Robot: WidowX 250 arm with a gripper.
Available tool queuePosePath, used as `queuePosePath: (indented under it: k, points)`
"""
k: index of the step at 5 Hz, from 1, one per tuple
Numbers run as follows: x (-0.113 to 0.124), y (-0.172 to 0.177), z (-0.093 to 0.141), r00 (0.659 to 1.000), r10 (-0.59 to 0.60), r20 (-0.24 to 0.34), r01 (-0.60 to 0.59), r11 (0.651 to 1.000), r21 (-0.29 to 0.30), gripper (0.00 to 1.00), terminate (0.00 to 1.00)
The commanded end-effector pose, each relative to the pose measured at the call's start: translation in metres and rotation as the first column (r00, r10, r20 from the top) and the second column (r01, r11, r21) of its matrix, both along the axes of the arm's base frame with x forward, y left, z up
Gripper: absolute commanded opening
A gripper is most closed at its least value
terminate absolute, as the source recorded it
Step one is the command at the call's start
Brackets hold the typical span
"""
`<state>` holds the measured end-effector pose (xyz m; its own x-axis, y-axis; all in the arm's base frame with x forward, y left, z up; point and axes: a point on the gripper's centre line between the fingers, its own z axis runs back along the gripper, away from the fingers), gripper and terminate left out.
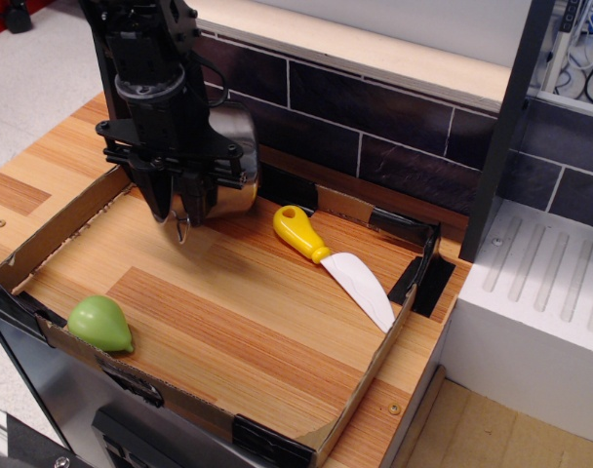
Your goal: Upright metal pot
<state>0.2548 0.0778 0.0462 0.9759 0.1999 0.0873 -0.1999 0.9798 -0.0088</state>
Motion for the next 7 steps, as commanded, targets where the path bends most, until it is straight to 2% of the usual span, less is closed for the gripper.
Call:
queuePosePath:
  k: [1, 2, 3, 4, 5, 6, 7]
  points:
    - [-0.007, 0.010, 0.040, 0.996, 0.094, -0.009, -0.091, 0.984, 0.154, 0.00, 0.00]
    - [-0.019, 0.008, 0.045, 0.992, 0.121, -0.023, -0.115, 0.974, 0.195, 0.00, 0.00]
    - [-0.027, 0.009, 0.047, 0.986, 0.159, -0.054, -0.140, 0.955, 0.262, 0.00, 0.00]
    - [-0.026, 0.010, 0.048, 0.975, 0.213, -0.067, -0.177, 0.921, 0.348, 0.00, 0.00]
    - [-0.020, 0.008, 0.051, 0.950, 0.305, -0.061, -0.242, 0.847, 0.473, 0.00, 0.00]
    - [-0.011, -0.001, 0.050, 0.928, 0.363, -0.083, -0.279, 0.826, 0.490, 0.00, 0.00]
    - [0.001, -0.005, 0.044, 0.929, 0.365, -0.050, -0.299, 0.825, 0.480, 0.00, 0.00]
